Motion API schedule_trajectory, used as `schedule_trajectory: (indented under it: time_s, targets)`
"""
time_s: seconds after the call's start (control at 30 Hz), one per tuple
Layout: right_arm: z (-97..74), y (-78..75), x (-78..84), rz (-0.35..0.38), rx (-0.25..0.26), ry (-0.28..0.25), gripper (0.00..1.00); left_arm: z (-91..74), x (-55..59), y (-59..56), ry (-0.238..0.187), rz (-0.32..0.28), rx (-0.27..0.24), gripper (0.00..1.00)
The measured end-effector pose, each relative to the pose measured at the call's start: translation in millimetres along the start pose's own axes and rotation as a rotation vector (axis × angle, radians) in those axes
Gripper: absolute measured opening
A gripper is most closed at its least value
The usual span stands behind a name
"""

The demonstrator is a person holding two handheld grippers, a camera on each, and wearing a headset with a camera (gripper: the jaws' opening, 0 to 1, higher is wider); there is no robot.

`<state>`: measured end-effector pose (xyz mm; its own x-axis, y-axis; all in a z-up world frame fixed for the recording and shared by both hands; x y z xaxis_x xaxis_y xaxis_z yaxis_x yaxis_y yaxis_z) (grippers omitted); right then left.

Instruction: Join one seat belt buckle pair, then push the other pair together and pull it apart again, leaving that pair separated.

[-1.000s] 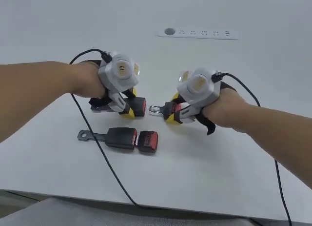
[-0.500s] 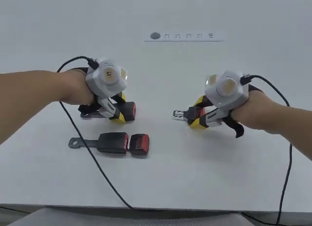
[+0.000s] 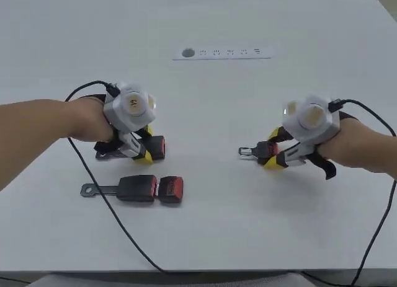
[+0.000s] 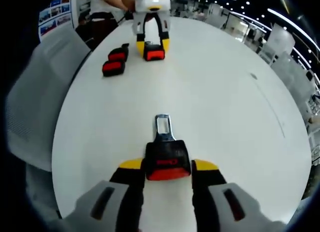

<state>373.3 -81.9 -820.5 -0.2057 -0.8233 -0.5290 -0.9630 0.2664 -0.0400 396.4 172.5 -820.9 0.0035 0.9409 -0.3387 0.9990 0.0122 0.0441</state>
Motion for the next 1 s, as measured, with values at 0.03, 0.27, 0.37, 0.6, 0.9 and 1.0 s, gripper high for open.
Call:
schedule_trajectory:
  time_s: [0.03, 0.27, 0.37, 0.6, 0.9, 1.0]
  targets:
    - [-0.1, -0.7, 0.0, 0.006, 0.006, -0.004, 0.38, 0.0, 0.0, 0.1, 0.004, 0.003, 0.000, 0.35]
    - [-1.1, 1.3, -2.1, -0.014, 0.035, 0.003, 0.46, -1.4, -0.7, 1.1, 0.002, -0.001, -0.023, 0.37]
    - [-4.6, 2.8, -6.5, -0.011, 0.055, -0.013, 0.51, -3.3, -1.2, -9.0, -0.001, -0.017, -0.007, 0.48]
    - [-24.3, 5.0, -20.3, 0.061, 0.139, -0.133, 0.63, -30.8, -3.5, -2.4, -0.070, -0.077, -0.100, 0.56]
    - [-51.2, 37.4, -23.2, 0.142, 0.175, -0.217, 0.79, -79.0, -2.4, -21.3, -0.215, -0.149, -0.222, 0.71]
    - [-58.4, 49.9, -21.4, 0.173, 0.177, -0.230, 0.84, -90.9, 6.4, -33.9, -0.240, -0.175, -0.265, 0.76]
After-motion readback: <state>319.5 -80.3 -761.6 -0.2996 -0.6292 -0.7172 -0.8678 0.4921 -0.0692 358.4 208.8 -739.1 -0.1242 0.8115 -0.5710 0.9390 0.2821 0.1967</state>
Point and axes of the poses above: the centre of the closed fingertips' face, and the gripper's own axes: z roughly forward along the fingers, y roughly to its left, x roughly out of its underside, the point moved 2 cm from there along -z, roughly backward along the fingers, and after that the axes turned 4 degrees about z, right-handed, at the moved point
